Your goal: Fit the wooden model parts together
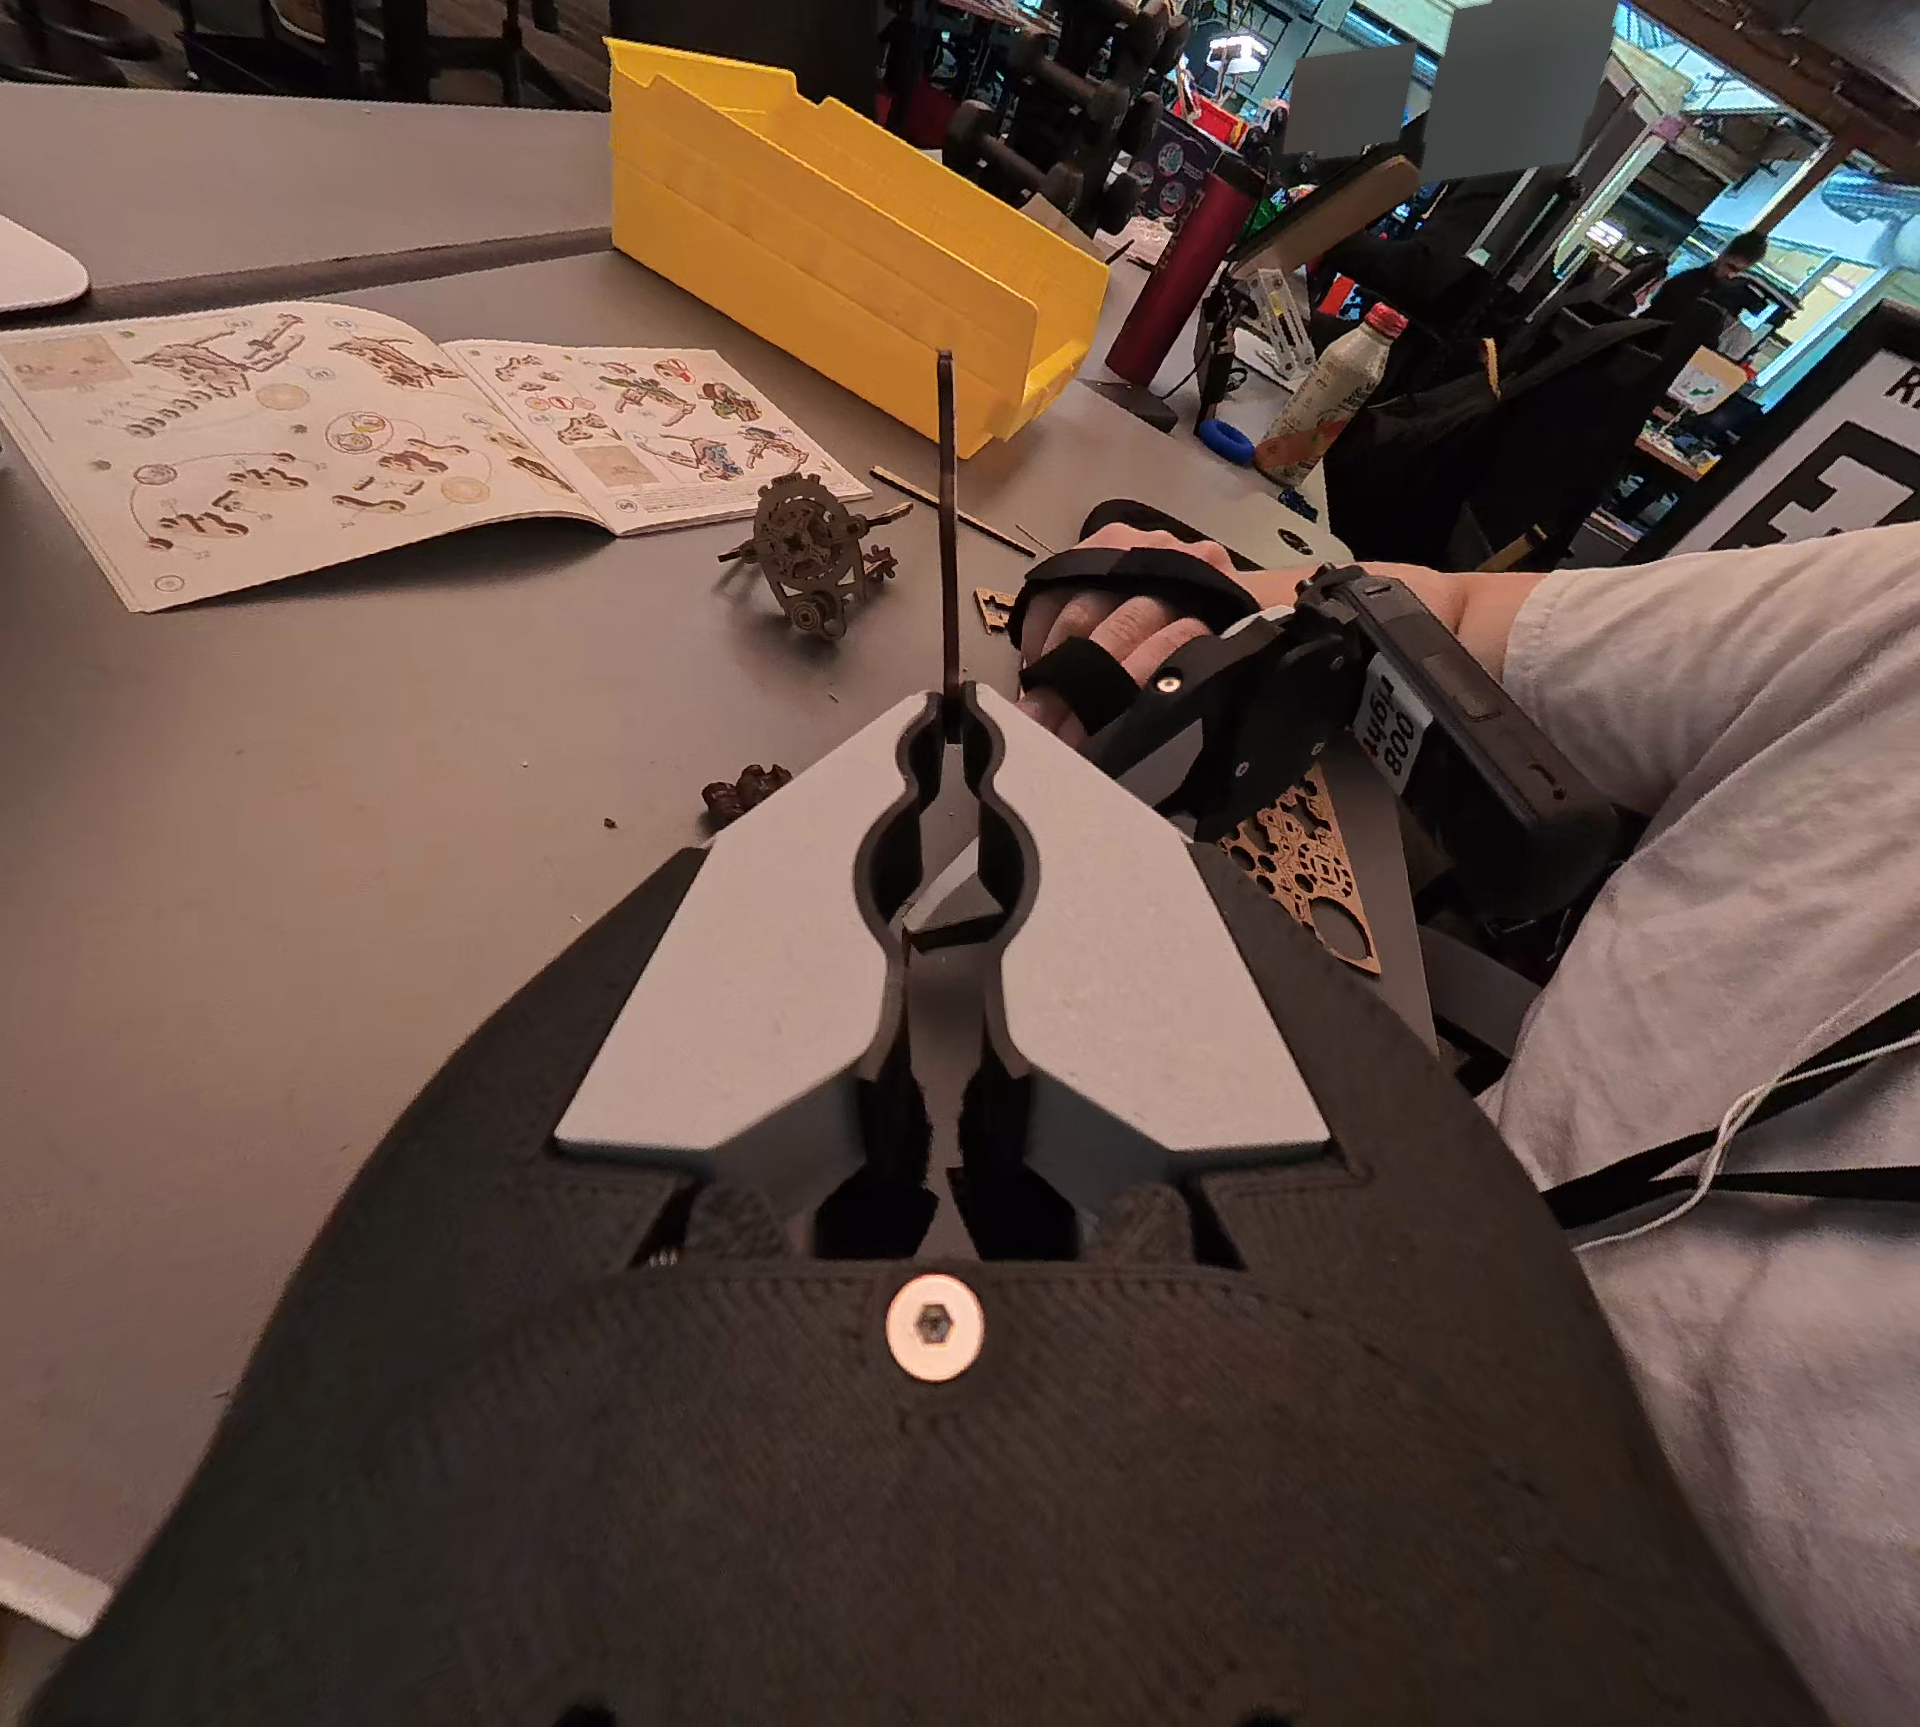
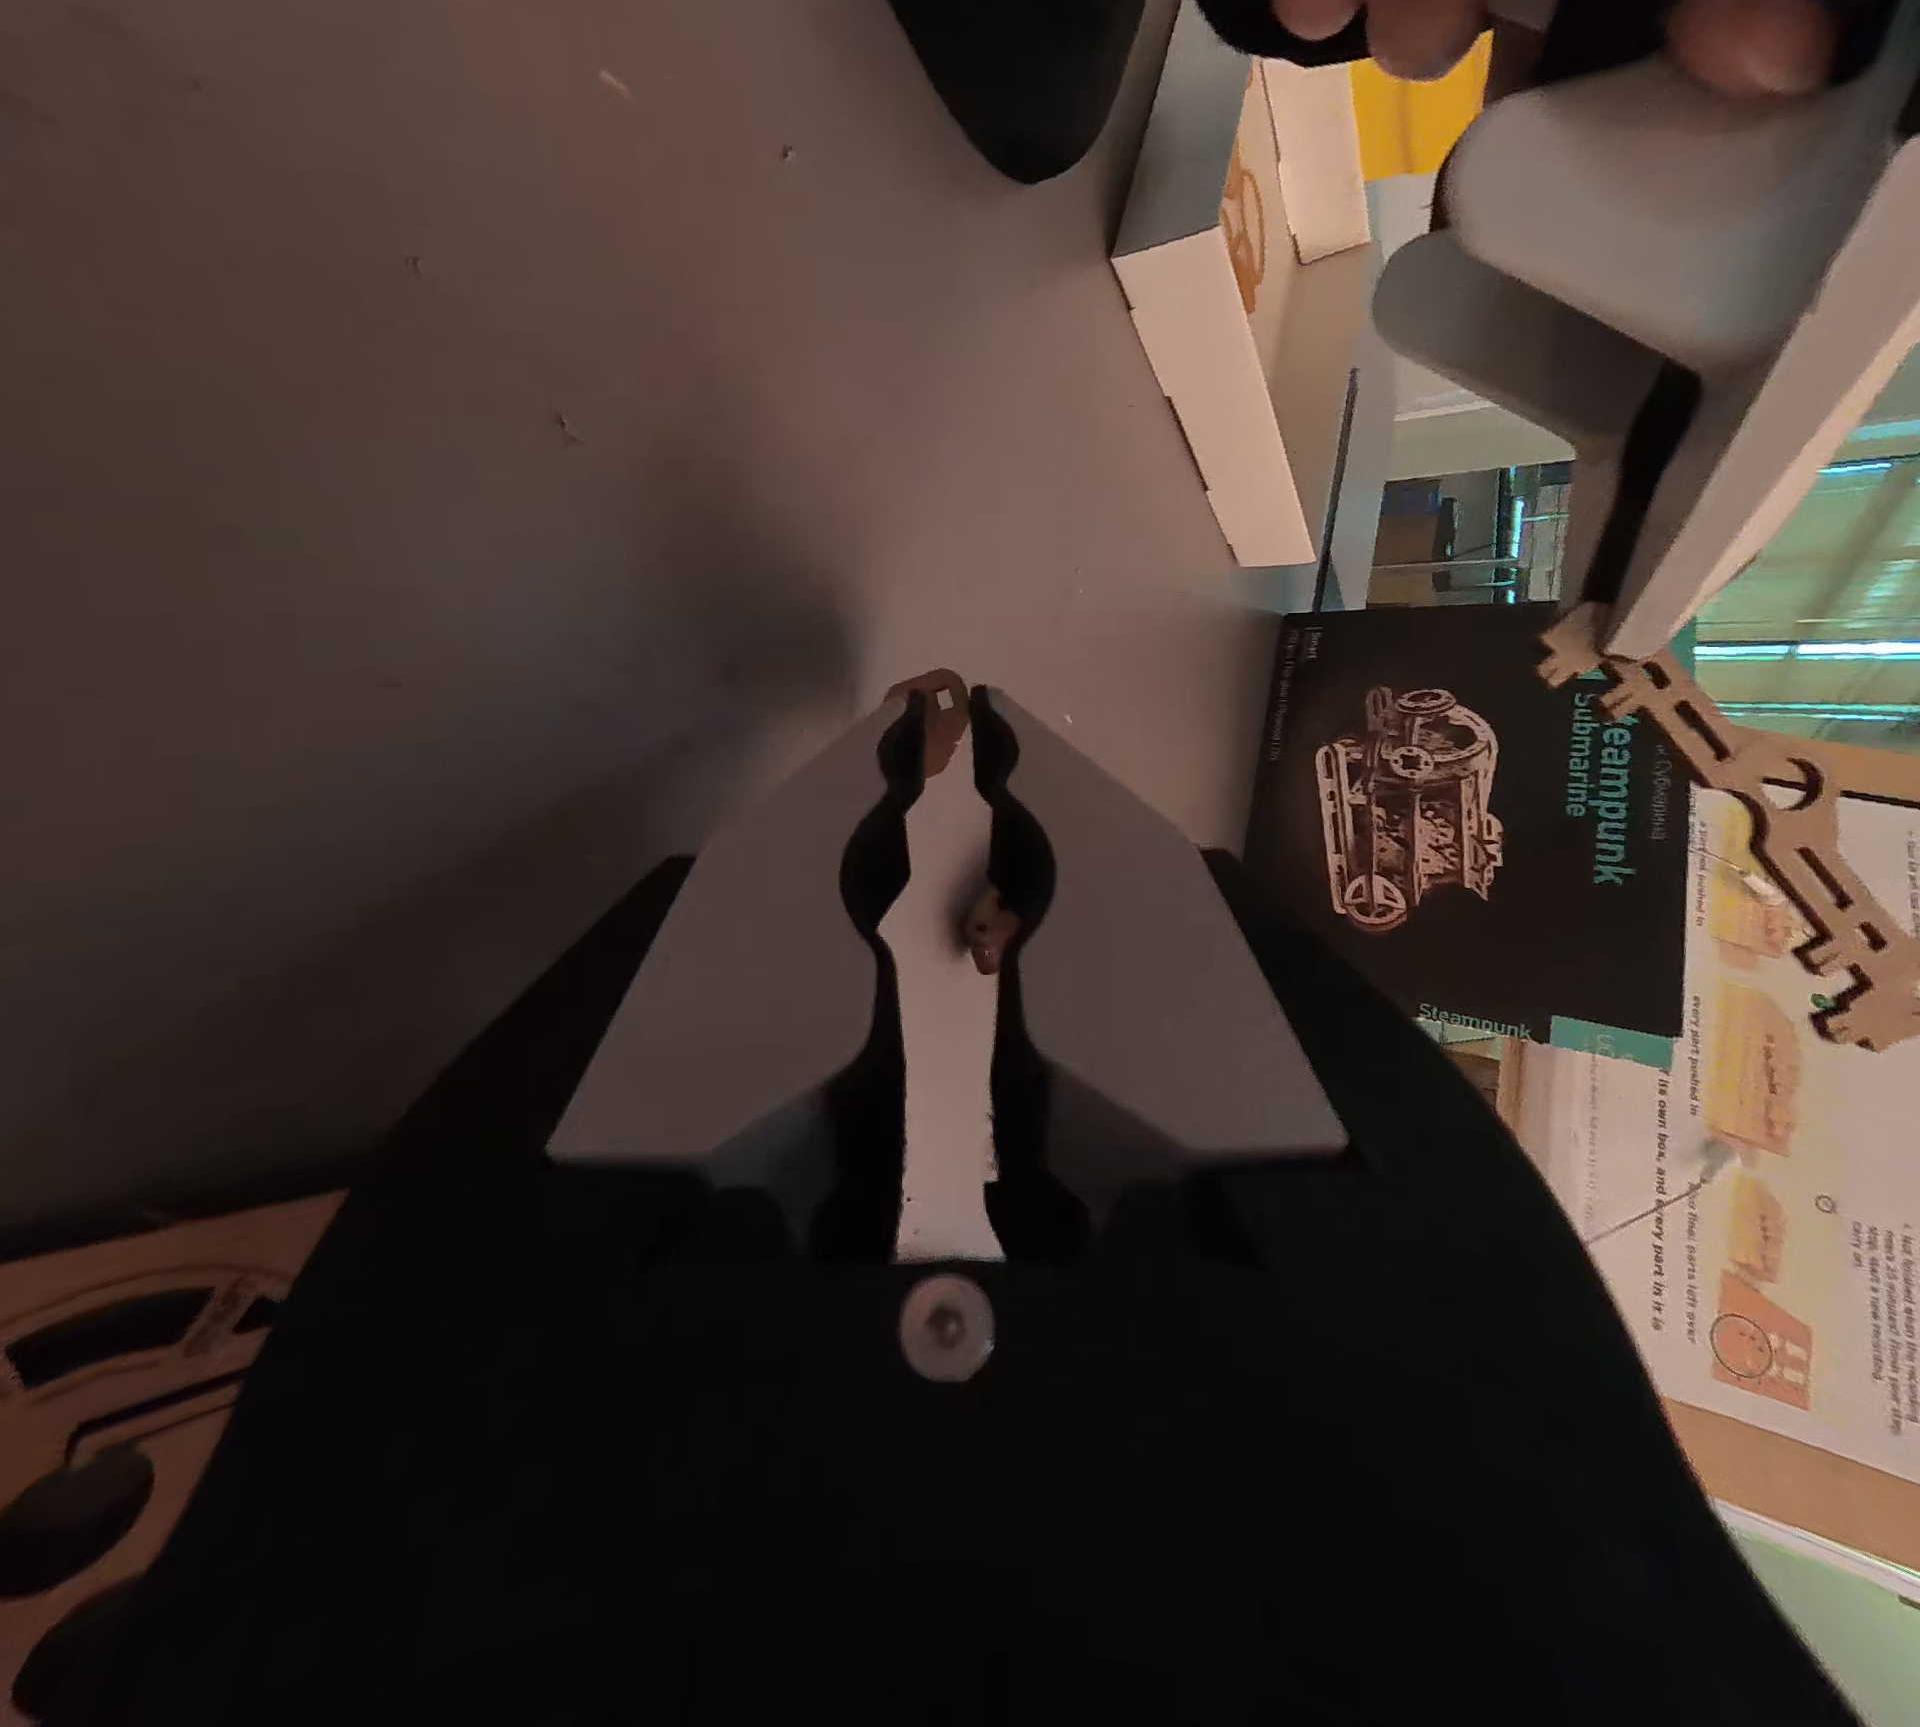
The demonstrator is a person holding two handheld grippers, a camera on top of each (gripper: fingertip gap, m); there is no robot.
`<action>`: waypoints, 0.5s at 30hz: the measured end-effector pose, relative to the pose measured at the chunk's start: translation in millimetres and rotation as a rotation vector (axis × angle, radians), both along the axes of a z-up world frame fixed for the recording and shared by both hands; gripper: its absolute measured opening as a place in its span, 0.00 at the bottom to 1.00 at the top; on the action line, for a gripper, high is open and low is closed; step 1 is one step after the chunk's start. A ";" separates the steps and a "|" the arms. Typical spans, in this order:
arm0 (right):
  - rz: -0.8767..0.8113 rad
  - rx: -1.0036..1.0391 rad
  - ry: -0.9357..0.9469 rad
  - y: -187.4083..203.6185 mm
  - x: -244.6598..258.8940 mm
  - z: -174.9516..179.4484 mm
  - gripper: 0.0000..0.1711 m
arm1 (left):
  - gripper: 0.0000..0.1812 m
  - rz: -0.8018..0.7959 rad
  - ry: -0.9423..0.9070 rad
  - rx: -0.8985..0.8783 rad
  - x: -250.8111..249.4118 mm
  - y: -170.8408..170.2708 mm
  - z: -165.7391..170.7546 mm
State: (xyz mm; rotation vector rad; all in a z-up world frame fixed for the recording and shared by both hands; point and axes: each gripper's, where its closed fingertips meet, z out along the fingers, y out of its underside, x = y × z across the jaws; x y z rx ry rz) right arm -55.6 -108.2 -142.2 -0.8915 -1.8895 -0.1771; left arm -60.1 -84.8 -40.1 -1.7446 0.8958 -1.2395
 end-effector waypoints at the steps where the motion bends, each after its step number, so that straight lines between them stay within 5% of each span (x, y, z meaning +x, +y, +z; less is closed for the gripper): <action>1: -0.005 0.004 0.004 1.0 0.2 0.6 0.04 | 0.01 -0.001 -0.003 -0.002 0.0 0.0 0.2; 10: -0.056 -0.164 0.035 -7.6 7.9 -1.9 0.04 | 0.00 -0.011 -0.030 -0.005 0.1 -1.7 4.9; 15: -0.215 -0.661 0.186 -14.8 14.3 -1.1 0.04 | 0.00 -0.031 -0.039 -0.015 2.9 -5.2 6.0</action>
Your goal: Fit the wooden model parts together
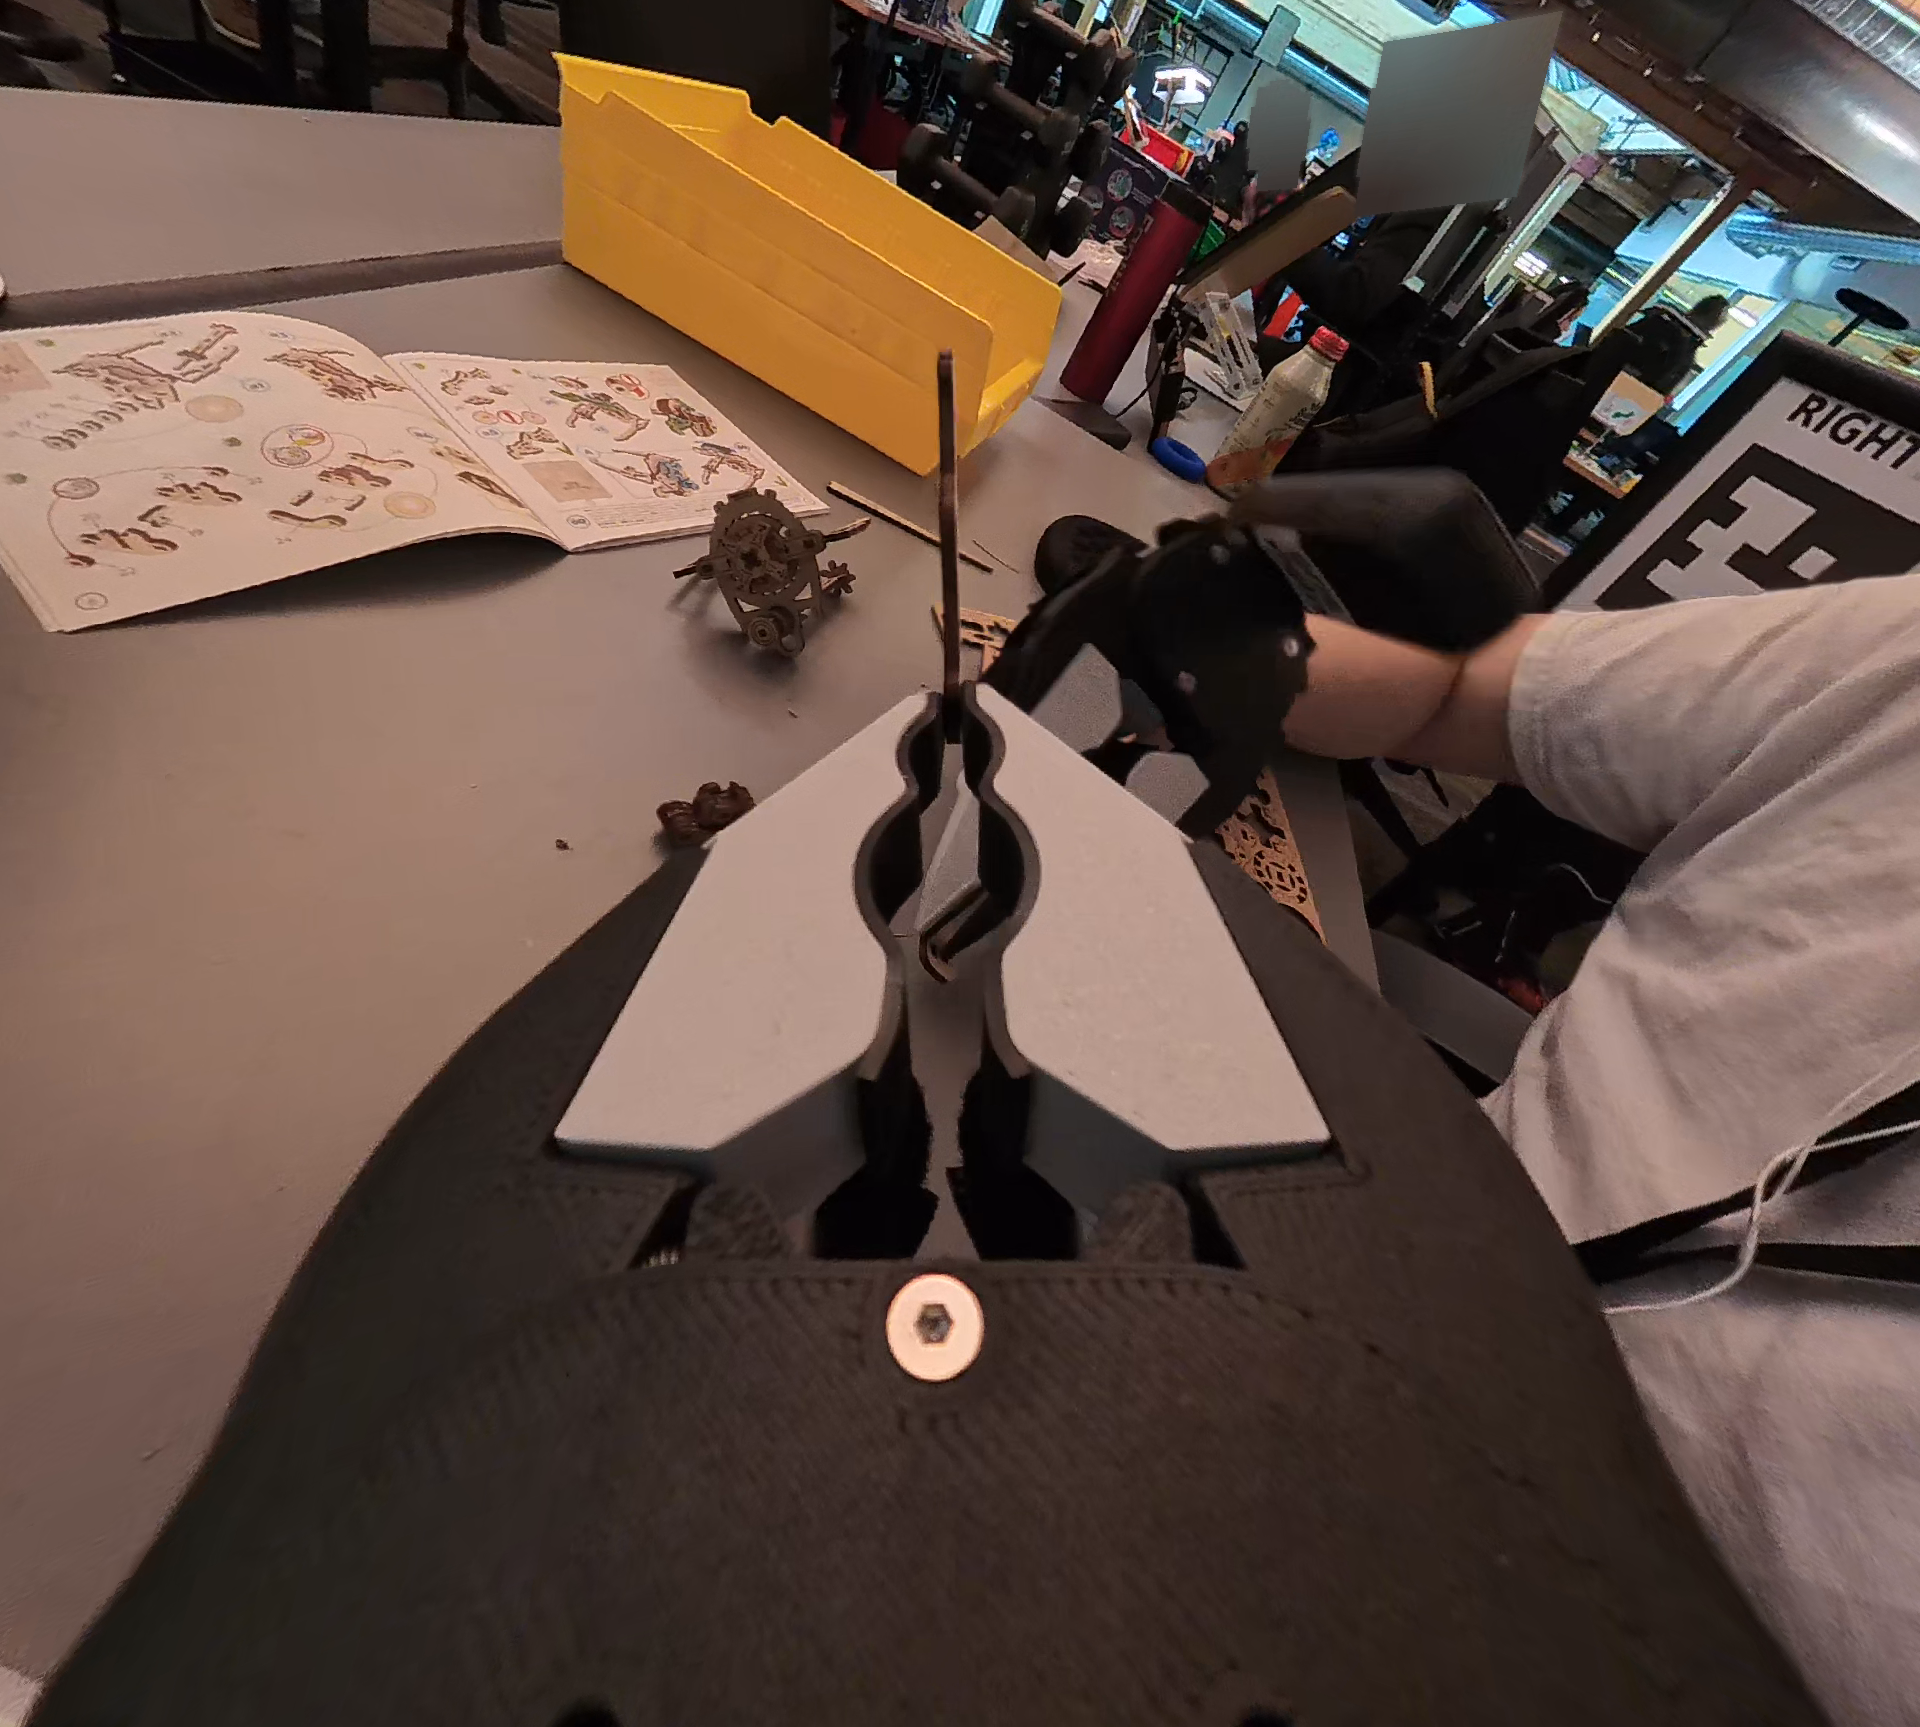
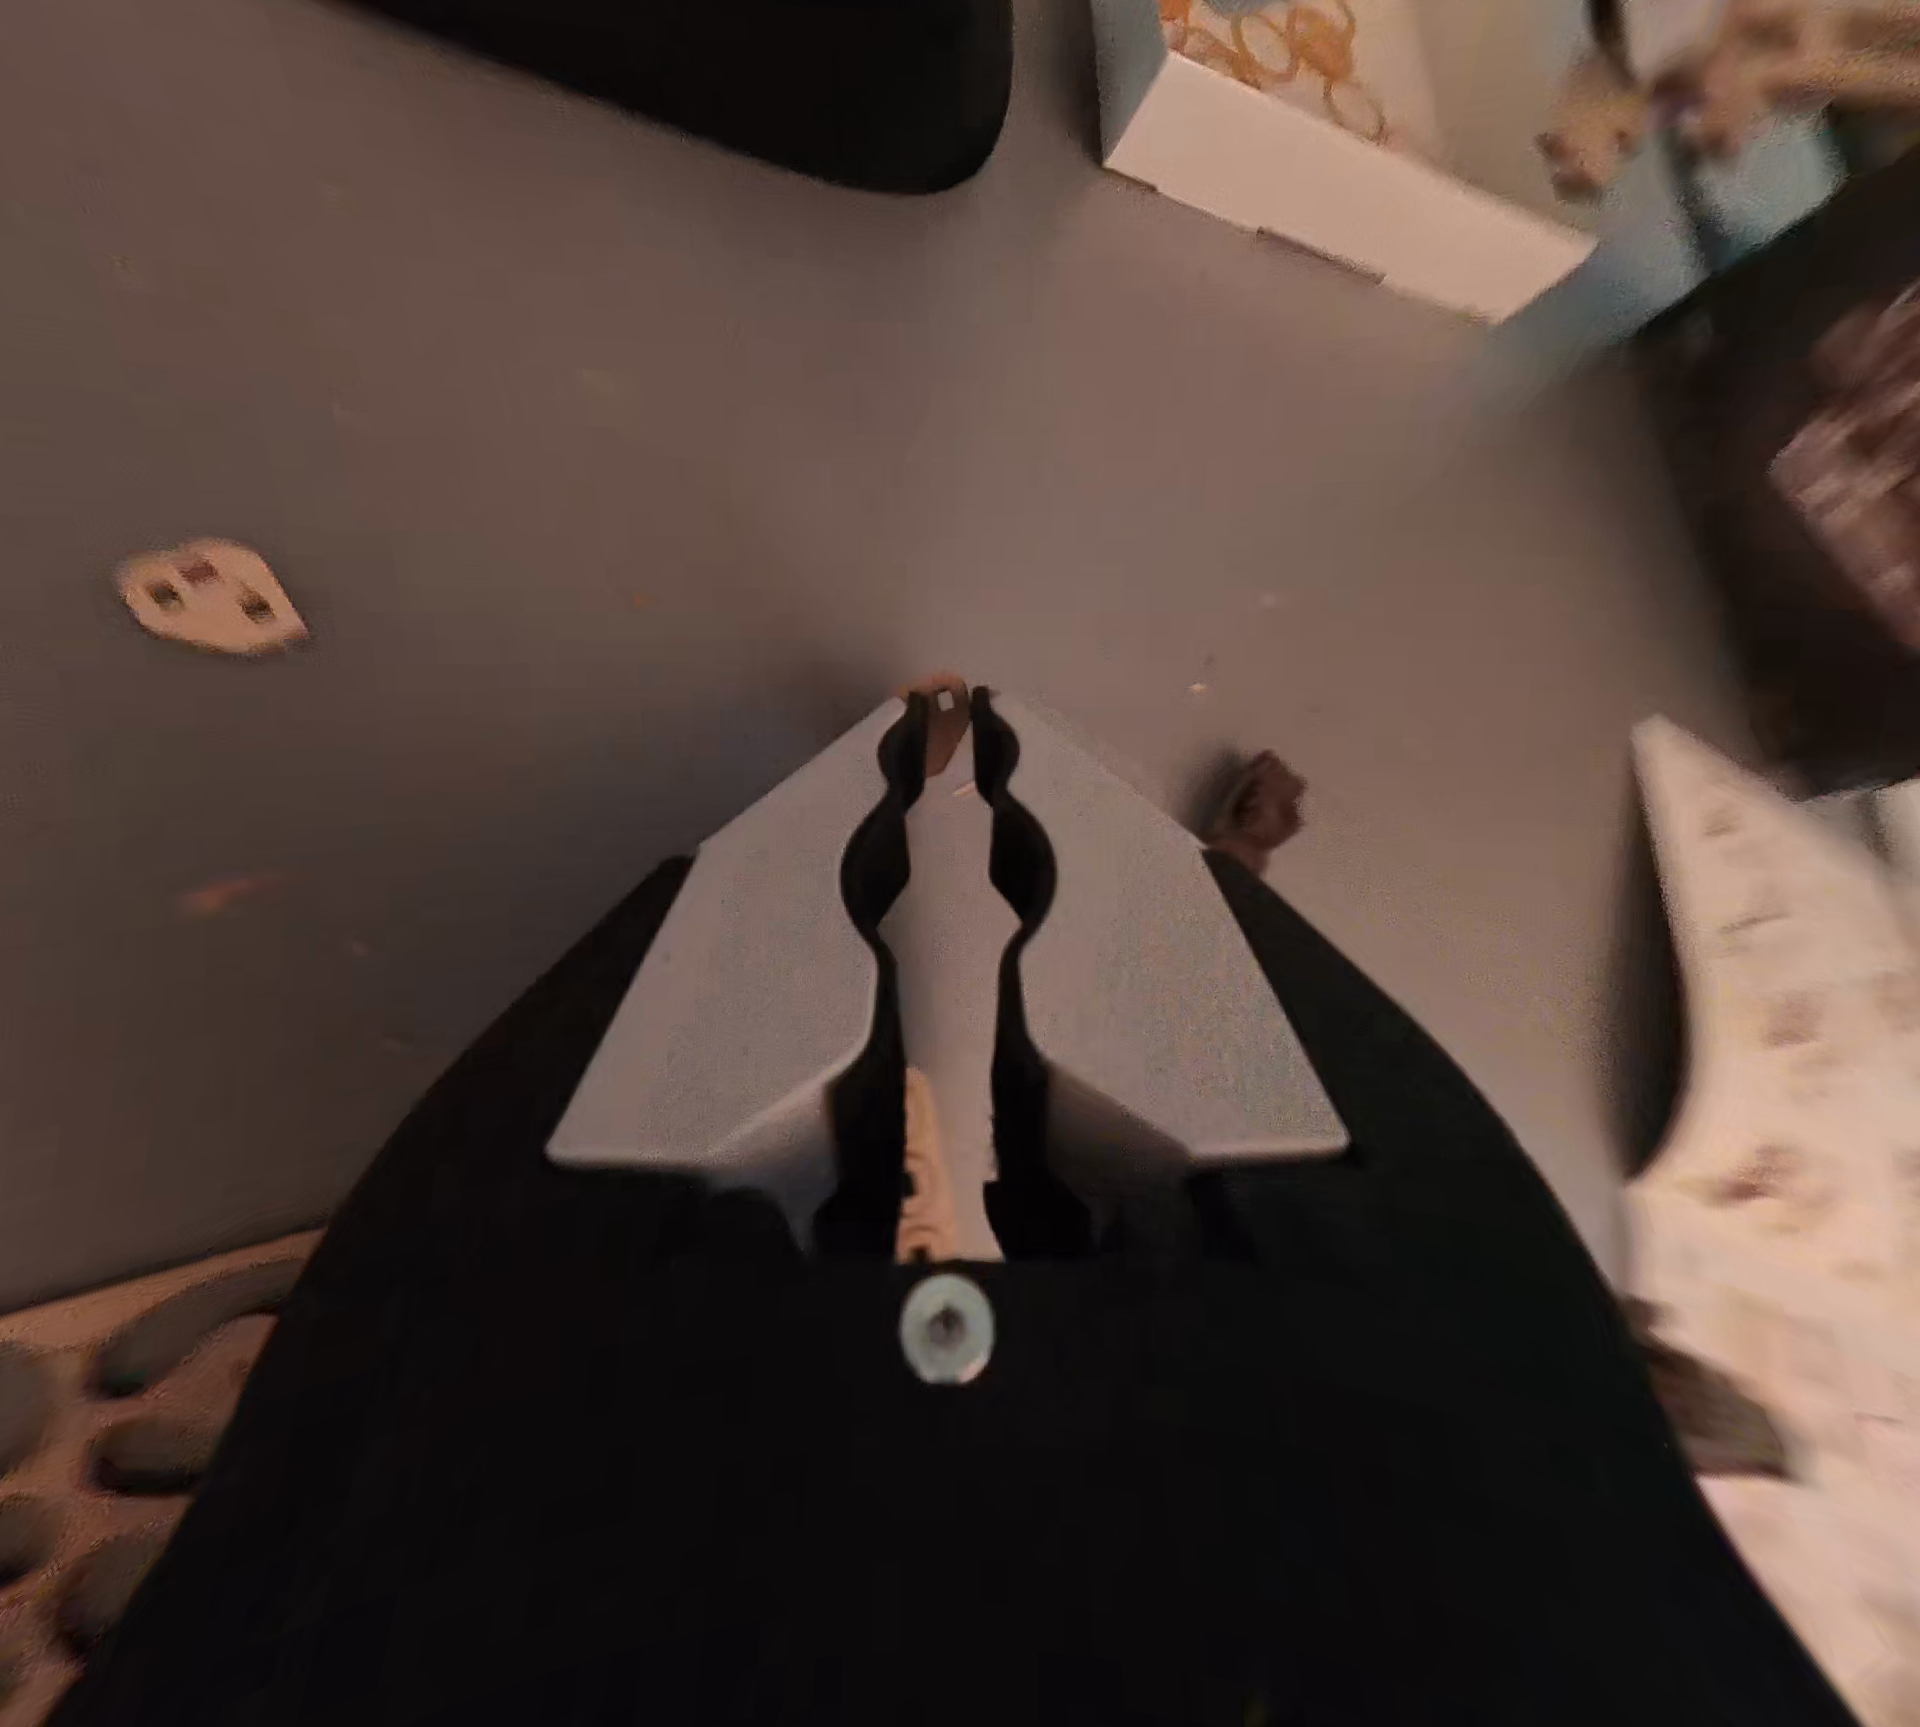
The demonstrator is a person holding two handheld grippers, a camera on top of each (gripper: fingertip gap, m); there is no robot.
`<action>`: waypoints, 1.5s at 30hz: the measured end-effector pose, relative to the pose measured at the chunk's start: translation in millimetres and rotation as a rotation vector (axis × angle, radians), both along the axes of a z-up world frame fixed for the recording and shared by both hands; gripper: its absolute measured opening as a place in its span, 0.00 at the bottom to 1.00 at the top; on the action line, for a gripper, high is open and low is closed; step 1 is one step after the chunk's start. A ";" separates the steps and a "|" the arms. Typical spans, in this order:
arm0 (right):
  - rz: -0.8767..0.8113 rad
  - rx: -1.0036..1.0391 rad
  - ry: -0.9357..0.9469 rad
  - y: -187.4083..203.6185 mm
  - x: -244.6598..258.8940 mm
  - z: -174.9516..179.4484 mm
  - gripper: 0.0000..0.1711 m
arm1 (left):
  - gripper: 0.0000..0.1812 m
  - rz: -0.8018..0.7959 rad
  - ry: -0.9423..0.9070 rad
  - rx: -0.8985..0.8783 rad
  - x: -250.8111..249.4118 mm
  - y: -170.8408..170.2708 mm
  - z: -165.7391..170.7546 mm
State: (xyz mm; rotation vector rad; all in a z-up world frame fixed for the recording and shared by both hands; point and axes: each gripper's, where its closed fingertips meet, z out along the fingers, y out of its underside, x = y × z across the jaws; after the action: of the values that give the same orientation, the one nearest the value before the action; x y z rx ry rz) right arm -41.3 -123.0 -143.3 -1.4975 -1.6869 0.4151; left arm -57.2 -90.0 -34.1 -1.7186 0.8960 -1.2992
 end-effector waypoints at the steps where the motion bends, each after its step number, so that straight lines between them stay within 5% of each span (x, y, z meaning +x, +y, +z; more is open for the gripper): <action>1: -0.019 -0.108 0.045 -3.1 -0.1 1.2 0.04 | 0.01 -0.006 0.003 0.003 0.9 -1.3 0.0; 5: -0.113 -0.374 0.196 -3.5 5.2 12.0 0.04 | 0.00 -0.022 0.008 -0.004 4.5 -4.2 -2.0; 9: -0.265 -0.492 0.096 0.1 19.9 -5.3 0.10 | 0.00 -0.022 0.017 -0.005 5.7 -4.1 -4.2; 12: -0.285 -0.475 0.069 -8.0 22.1 -4.7 0.17 | 0.00 -0.034 0.013 -0.014 6.6 -5.3 -5.0; 18: -0.343 -0.410 0.109 -19.9 30.3 -0.3 0.16 | 0.00 -0.056 -0.010 -0.029 9.0 -9.2 -2.2; 22: -0.400 -0.272 -0.028 -19.3 38.2 -17.7 0.12 | 0.00 -0.070 -0.021 -0.032 10.2 -11.9 -0.2; 26: -0.454 -0.443 0.064 -25.1 20.3 -18.3 0.11 | 0.00 -0.070 -0.023 -0.029 10.1 -12.5 1.0; 30: -0.301 -0.454 0.067 -48.4 -8.4 -13.4 0.10 | 0.00 -0.079 -0.032 -0.028 10.3 -14.7 3.7; 34: -0.369 -0.329 0.082 -28.5 16.2 -0.8 0.08 | 0.00 -0.079 -0.044 -0.031 9.5 -14.6 5.5; 40: -0.350 -0.503 0.109 -28.8 -7.9 -17.8 0.07 | 0.00 -0.079 -0.043 -0.038 9.2 -14.7 5.0; 45: -0.210 -0.273 0.038 -26.8 -11.0 -9.2 0.07 | 0.00 -0.063 -0.047 -0.032 7.0 -11.9 6.1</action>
State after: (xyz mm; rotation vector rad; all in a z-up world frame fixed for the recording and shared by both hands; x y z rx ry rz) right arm -52.4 -149.7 -152.5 -1.8327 -1.4681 0.5732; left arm -50.2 -102.0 -28.0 -1.6889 0.9131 -1.3965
